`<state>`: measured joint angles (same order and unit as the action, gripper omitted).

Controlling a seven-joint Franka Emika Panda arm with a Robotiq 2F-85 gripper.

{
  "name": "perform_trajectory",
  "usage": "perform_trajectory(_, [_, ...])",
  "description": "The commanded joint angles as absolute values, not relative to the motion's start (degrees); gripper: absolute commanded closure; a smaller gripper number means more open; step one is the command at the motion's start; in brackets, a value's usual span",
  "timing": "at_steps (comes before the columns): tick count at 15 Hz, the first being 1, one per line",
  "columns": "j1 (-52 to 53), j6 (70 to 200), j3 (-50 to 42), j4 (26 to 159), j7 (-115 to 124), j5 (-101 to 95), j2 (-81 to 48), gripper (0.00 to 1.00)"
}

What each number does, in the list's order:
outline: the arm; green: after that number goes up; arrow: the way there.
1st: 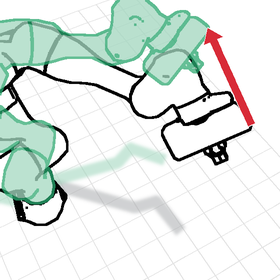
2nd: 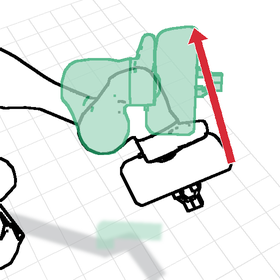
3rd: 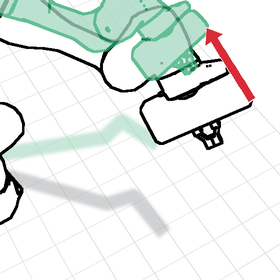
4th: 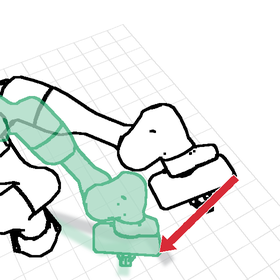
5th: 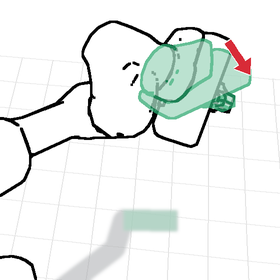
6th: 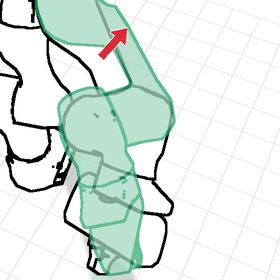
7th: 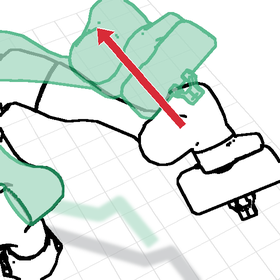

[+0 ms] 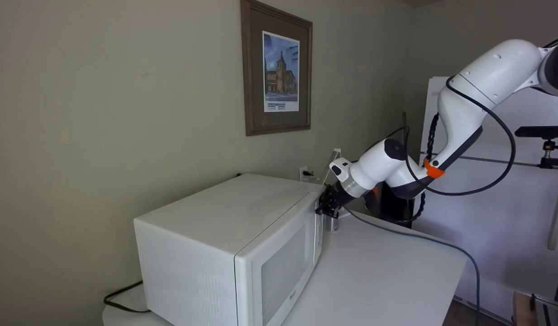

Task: Close the door to the microwave

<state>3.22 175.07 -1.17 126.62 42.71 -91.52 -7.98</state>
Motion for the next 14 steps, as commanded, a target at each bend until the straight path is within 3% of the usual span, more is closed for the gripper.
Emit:
perform_trajectory(1, [1.0, 184.5, -2.1, 126.0, 34.9, -87.2, -13.0, 1.00])
perform_trajectory(8, [-2.6, 198.0, 1.1, 145.1, 18.4, -72.9, -12.0, 1.00])
perform_trajectory(10, [-4.9, 200.2, 3.4, 146.1, 32.9, -87.3, -12.8, 0.72])
perform_trajectory(14, [-2.6, 197.5, -1.2, 151.5, 52.0, -104.0, -11.1, 0.44])
